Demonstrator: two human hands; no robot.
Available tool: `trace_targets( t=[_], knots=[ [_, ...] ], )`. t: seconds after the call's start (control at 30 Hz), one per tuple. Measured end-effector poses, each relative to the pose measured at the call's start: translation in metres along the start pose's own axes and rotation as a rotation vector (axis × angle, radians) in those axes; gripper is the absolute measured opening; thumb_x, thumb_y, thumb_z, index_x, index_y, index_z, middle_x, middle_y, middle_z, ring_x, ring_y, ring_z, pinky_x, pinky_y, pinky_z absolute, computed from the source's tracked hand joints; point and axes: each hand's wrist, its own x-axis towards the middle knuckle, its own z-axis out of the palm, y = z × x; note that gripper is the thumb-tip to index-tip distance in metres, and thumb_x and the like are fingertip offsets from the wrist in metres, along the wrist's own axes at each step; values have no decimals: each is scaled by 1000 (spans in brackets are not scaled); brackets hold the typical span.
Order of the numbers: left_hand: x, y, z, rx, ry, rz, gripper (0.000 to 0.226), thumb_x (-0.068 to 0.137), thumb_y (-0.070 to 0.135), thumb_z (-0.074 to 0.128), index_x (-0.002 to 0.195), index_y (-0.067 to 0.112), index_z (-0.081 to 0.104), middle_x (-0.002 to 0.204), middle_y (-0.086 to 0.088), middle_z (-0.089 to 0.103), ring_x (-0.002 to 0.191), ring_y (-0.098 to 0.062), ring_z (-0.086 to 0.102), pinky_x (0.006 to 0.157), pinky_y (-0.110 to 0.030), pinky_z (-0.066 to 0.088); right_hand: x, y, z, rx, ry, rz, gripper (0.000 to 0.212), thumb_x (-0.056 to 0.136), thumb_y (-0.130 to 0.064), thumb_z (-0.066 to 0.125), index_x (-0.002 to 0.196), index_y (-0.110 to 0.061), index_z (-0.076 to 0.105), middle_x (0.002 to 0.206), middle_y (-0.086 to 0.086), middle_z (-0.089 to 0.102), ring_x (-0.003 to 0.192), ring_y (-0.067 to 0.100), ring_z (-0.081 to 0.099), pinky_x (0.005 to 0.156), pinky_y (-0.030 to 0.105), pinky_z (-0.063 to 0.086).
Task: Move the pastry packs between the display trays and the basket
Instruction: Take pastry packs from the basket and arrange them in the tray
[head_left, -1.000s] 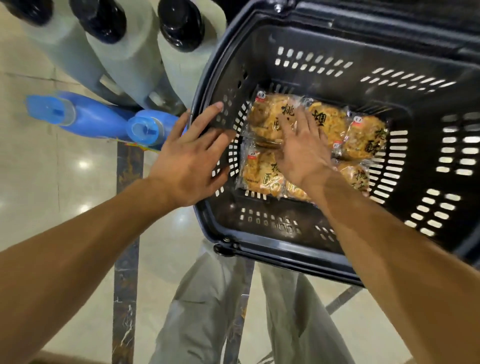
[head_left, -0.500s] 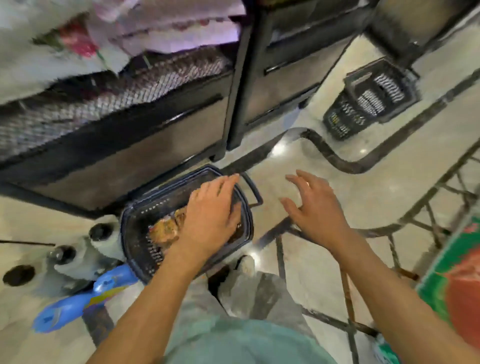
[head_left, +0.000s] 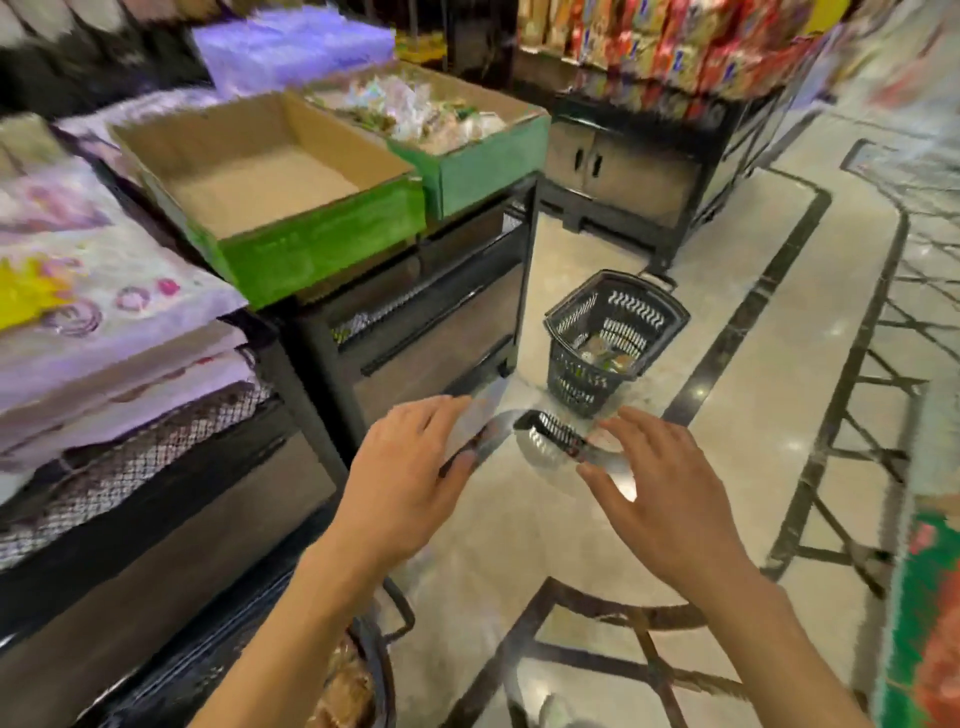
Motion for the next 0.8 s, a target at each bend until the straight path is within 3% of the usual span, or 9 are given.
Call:
trace_targets(
  t=[0.1, 0.2, 0.3, 0.4, 0.47, 0.57, 0.8],
  knots=[
    [37, 4, 8, -13, 51, -93, 49, 96, 31, 63, 142, 19, 52, 138, 4, 58, 126, -17, 51, 106, -34, 44, 59, 27, -1, 82, -48, -22, 50, 94, -53, 53, 134, -23, 60, 141, 1, 57, 125, 28, 52, 102, 45, 46],
    [69, -6, 11, -2, 74, -184, 52, 94, 30, 67, 143, 18, 52, 138, 2, 58, 128, -19, 52, 107, -38, 46, 114, 34, 13, 180, -129, -95, 46, 97, -49, 57, 137, -28, 56, 144, -5, 52, 131, 20, 44, 107, 42, 40],
    [107, -30, 15, 1, 160, -262, 50, 94, 32, 63, 141, 18, 53, 136, 1, 59, 125, -22, 54, 104, -41, 49, 176, 34, 37, 213, -184, -182, 49, 96, -58, 45, 139, -34, 51, 147, -11, 47, 135, 15, 40, 110, 37, 37],
    [156, -61, 21, 4, 263, -334, 49, 95, 35, 63, 141, 20, 52, 135, 3, 58, 125, -18, 51, 103, -34, 46, 249, 31, 62, 193, -228, -242, 51, 95, -57, 46, 142, -37, 49, 151, -13, 42, 138, 12, 35, 113, 33, 31],
    [195, -83, 24, -25, 278, -366, 49, 96, 37, 62, 141, 21, 51, 135, 3, 57, 126, -18, 50, 103, -37, 47, 298, 26, 75, 207, -234, -262, 55, 93, -60, 42, 141, -35, 50, 149, -12, 43, 136, 12, 36, 112, 33, 32],
    [255, -117, 25, -49, 312, -387, 50, 97, 37, 61, 143, 20, 50, 136, 0, 57, 126, -19, 49, 104, -37, 46, 360, 17, 89, 195, -220, -296, 55, 94, -61, 40, 141, -34, 50, 149, -10, 44, 135, 12, 36, 110, 27, 29],
    [411, -173, 13, -92, 306, -341, 51, 93, 31, 64, 142, 20, 51, 137, 0, 57, 126, -16, 45, 106, -34, 40, 513, 4, 97, 174, -198, -302, 48, 98, -53, 50, 142, -33, 49, 149, -13, 42, 136, 10, 35, 110, 33, 35]
  ],
)
